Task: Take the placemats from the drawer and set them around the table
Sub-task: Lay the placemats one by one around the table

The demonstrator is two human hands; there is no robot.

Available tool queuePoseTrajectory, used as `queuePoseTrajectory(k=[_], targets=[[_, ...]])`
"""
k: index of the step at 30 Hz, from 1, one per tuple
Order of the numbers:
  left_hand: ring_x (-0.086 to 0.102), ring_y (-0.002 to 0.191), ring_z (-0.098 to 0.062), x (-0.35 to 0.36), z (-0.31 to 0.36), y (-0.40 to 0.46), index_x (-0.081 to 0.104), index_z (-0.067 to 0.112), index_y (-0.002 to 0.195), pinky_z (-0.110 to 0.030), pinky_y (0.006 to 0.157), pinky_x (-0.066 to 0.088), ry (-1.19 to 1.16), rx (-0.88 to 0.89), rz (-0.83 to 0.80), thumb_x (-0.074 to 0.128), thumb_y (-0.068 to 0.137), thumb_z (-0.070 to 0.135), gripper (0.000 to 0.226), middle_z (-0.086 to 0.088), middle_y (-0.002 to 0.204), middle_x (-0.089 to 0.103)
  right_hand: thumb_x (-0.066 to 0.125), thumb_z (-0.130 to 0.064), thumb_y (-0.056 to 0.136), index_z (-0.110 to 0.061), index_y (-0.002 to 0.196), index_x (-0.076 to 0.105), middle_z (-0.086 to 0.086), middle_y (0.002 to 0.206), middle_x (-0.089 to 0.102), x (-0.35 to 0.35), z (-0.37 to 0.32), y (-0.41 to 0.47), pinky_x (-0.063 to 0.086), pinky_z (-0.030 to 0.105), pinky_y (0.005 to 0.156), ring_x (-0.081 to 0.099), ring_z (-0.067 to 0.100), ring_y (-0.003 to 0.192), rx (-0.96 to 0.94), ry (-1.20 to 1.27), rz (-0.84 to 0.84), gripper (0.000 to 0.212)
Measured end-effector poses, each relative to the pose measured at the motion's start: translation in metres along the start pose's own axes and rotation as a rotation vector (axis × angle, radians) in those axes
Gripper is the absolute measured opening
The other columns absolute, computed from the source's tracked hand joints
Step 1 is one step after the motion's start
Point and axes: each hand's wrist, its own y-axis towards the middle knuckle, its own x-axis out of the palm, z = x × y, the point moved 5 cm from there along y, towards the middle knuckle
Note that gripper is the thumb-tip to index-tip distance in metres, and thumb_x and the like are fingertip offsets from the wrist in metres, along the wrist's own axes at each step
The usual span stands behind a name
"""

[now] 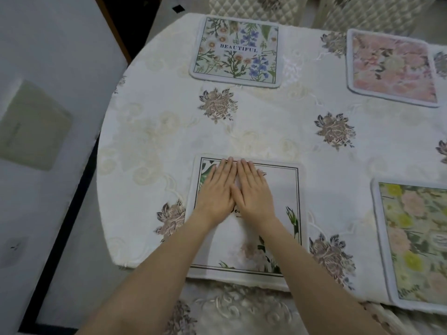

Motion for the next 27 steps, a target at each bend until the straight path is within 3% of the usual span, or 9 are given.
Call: queuePoseTrajectory(k=[3,8,13,17,22,27], targets=[[0.001,0.148,-0.016,0.002,-0.011,-0.004,0.013,0.007,0.152,-0.035,0.12,0.002,-0.052,0.03,0.037,0.018,0.1,0.041,0.062,-0.008,0.16,0.007,0.013,-0.047,0.099,-0.015,0.153,0.015,0.001,0.159,0.013,-0.003,0.02,-0.003,0.002,0.032,0.12,0.005,0.013,0.147,0.024,-0.096,0.007,0.063],[-0.003,0.148,-0.015,-0.002,-0.033,-0.013,0.005,0.008,0.153,-0.032,0.12,-0.001,-0.069,-0.022,0.053,0.014,0.1,0.044,0.064,-0.006,0.161,0.002,0.016,-0.041,0.102,-0.015,0.154,0.003,-0.001,0.161,0.001,-0.021,0.057,-0.022,-0.008,0.027,0.119,-0.007,0.009,0.147,0.151,-0.105,0.041,0.06],[0.003,0.148,-0.017,-0.004,-0.054,-0.025,0.01,0.006,0.152,-0.037,0.12,0.002,-0.045,-0.043,0.041,0.008,0.1,0.041,0.063,-0.008,0.16,0.008,0.016,-0.043,0.098,-0.013,0.154,0.005,0.002,0.162,0.005,-0.027,0.078,-0.031,-0.007,0.027,0.119,-0.001,0.013,0.148,0.223,-0.139,0.049,0.064],[0.004,0.148,-0.023,-0.022,-0.042,-0.031,0.009,0.002,0.151,-0.039,0.119,-0.004,0.024,-0.039,0.034,0.012,0.101,0.041,0.064,-0.014,0.16,0.008,0.014,-0.042,0.098,-0.009,0.154,0.008,0.009,0.161,0.008,-0.038,0.064,-0.036,-0.004,0.031,0.12,0.005,0.021,0.149,0.248,-0.11,0.055,0.065],[0.006,0.148,-0.028,-0.018,0.038,-0.085,0.01,0.002,0.15,-0.041,0.119,0.002,-0.032,0.138,0.038,0.019,0.1,0.037,0.062,-0.017,0.158,0.01,0.004,-0.043,0.101,-0.008,0.152,0.014,0.007,0.159,0.011,-0.018,-0.02,-0.083,0.003,0.037,0.119,0.008,0.021,0.148,0.087,-0.024,0.031,0.063],[-0.001,0.148,-0.024,0.011,0.047,-0.094,0.007,0.003,0.152,-0.042,0.118,0.006,-0.013,0.108,-0.065,0.026,0.097,0.034,0.065,-0.015,0.16,0.004,0.027,-0.035,0.101,-0.008,0.151,0.025,0.005,0.157,0.023,0.007,-0.024,-0.106,0.014,0.038,0.119,0.014,0.015,0.147,0.128,0.07,0.025,0.057]])
